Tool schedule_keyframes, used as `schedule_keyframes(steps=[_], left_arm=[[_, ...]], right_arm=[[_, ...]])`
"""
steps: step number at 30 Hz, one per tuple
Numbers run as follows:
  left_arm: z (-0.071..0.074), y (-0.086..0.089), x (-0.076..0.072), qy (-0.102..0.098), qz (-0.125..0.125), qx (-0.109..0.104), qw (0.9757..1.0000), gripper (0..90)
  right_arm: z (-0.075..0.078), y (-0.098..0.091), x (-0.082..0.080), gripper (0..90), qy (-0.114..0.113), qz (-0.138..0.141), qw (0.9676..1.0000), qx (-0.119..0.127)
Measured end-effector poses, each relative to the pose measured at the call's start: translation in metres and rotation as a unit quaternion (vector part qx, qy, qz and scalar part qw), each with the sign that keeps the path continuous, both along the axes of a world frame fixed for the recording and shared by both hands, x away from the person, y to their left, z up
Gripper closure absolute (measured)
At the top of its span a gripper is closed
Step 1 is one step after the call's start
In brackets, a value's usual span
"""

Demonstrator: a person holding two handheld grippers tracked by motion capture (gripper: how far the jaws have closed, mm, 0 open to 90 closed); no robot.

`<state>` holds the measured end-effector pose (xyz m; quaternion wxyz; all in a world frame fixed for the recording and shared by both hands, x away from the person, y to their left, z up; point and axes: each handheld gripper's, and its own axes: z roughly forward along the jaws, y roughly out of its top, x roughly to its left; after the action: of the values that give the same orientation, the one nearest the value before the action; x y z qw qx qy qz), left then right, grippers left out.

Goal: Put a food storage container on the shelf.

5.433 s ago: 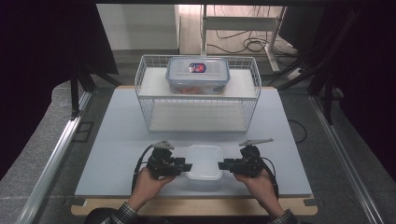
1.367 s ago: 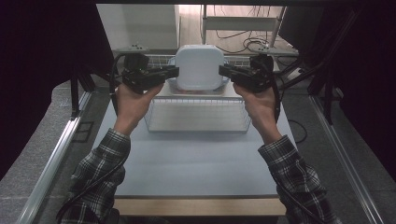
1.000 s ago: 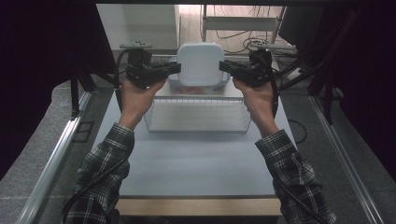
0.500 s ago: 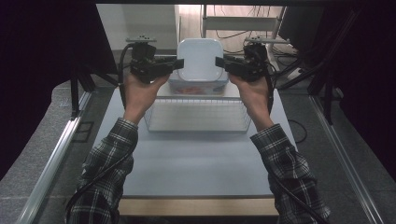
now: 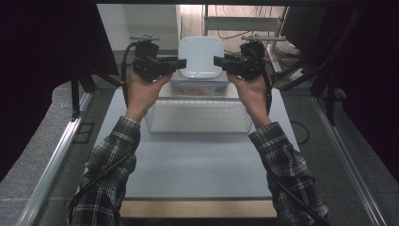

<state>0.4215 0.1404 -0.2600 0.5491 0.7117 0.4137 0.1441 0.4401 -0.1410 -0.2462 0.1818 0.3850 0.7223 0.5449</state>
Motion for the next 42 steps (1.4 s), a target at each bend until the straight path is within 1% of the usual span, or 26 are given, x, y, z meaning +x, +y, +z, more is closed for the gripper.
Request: schedule_keyframes(steps=[3,4,5,6,8,10,11,14,17,20,21,23,25,27,28,29,30,32,34,35,36,37,38,39,40,42], left_arm=[[0.000,-0.002,0.001,0.003,0.005,0.004,1.0000,59.6],[-0.001,-0.002,0.003,0.004,0.005,0.007,1.0000,58.6],[-0.001,-0.002,0.003,0.004,0.005,0.007,1.0000,58.6],[-0.002,-0.002,0.003,0.004,0.005,0.004,1.0000,58.4],[-0.003,-0.002,0.005,0.005,0.004,-0.002,1.0000,58.0],[-0.002,-0.002,0.005,0.006,0.005,-0.002,1.0000,57.2],[-0.001,-0.003,0.005,0.005,0.008,0.003,0.9999,56.6],[0.000,-0.004,0.007,0.004,0.016,0.007,0.9998,52.1],[0.001,-0.005,0.008,0.001,0.023,0.010,0.9997,51.3],[0.003,-0.006,0.010,-0.001,0.028,0.013,0.9995,50.6],[0.004,-0.006,0.011,-0.001,0.032,0.016,0.9994,50.6],[0.005,-0.007,0.012,-0.001,0.038,0.018,0.9991,49.8],[0.005,-0.008,0.014,-0.003,0.041,0.019,0.9990,49.6],[0.006,-0.008,0.014,-0.004,0.047,0.021,0.9987,49.7],[0.007,-0.008,0.013,-0.011,0.046,0.018,0.9987,49.5],[0.007,-0.009,0.012,-0.016,0.048,0.022,0.9985,50.4],[0.009,-0.009,0.011,-0.022,0.040,0.021,0.9987,50.7],[0.010,-0.010,0.010,-0.022,0.035,0.019,0.9990,50.6],[0.011,-0.009,0.007,-0.026,0.029,0.020,0.9990,48.7],[0.012,-0.008,0.006,-0.026,0.024,0.017,0.9992,47.5],[0.012,-0.008,0.004,-0.019,0.011,0.012,0.9997,45.8],[0.012,-0.008,0.004,-0.019,0.011,0.012,0.9997,44.5],[0.012,-0.007,0.001,-0.021,0.008,0.018,0.9996,43.0],[0.011,-0.006,0.000,-0.022,0.006,0.023,0.9995,43.0],[0.011,-0.006,-0.002,-0.020,0.002,0.025,0.9995,38.8],[0.008,-0.005,-0.005,-0.016,-0.003,0.027,0.9995,37.4]], right_arm=[[-0.001,0.000,0.001,54.9,0.001,0.000,1.0000,-0.001],[-0.001,0.000,0.002,51.2,0.000,-0.002,1.0000,-0.006],[-0.001,0.000,0.002,51.2,0.000,-0.002,1.0000,-0.006],[-0.001,0.001,0.004,48.8,0.000,-0.008,0.9999,-0.008],[-0.001,0.001,0.005,48.7,0.000,-0.010,0.9999,-0.009],[-0.001,0.001,0.006,48.0,-0.001,-0.011,0.9999,-0.010],[-0.001,0.001,0.007,45.4,-0.005,-0.019,0.9997,-0.013],[-0.001,0.003,0.008,45.2,-0.009,-0.029,0.9994,-0.014],[-0.001,0.006,0.009,47.7,-0.019,-0.041,0.9989,-0.016],[0.000,0.008,0.011,53.3,-0.018,-0.047,0.9987,-0.013],[0.000,0.008,0.011,53.3,-0.018,-0.047,0.9987,-0.013],[0.001,0.009,0.013,56.7,-0.018,-0.048,0.9986,-0.015],[0.001,0.009,0.014,56.8,-0.015,-0.048,0.9986,-0.016],[0.001,0.009,0.015,56.7,-0.016,-0.047,0.9987,-0.016],[0.001,0.008,0.015,56.1,-0.015,-0.046,0.9987,-0.016],[0.001,0.007,0.015,55.1,-0.015,-0.045,0.9988,-0.016],[0.002,0.006,0.015,53.4,-0.016,-0.042,0.9989,-0.015],[0.002,0.005,0.014,52.3,-0.016,-0.039,0.9990,-0.015],[0.005,0.004,0.011,46.7,-0.017,-0.024,0.9995,-0.014],[0.005,0.003,0.009,44.6,-0.016,-0.017,0.9996,-0.015],[0.006,0.003,0.008,42.4,-0.015,-0.008,0.9997,-0.017],[0.006,0.002,0.007,40.4,-0.013,-0.002,0.9997,-0.020],[0.005,0.002,0.005,38.1,-0.011,0.004,0.9996,-0.024],[0.005,0.002,0.005,38.1,-0.011,0.004,0.9996,-0.024],[0.004,0.001,0.001,33.7,-0.012,0.012,0.9995,-0.027],[0.002,0.000,0.000,31.6,-0.010,0.017,0.9993,-0.031]])
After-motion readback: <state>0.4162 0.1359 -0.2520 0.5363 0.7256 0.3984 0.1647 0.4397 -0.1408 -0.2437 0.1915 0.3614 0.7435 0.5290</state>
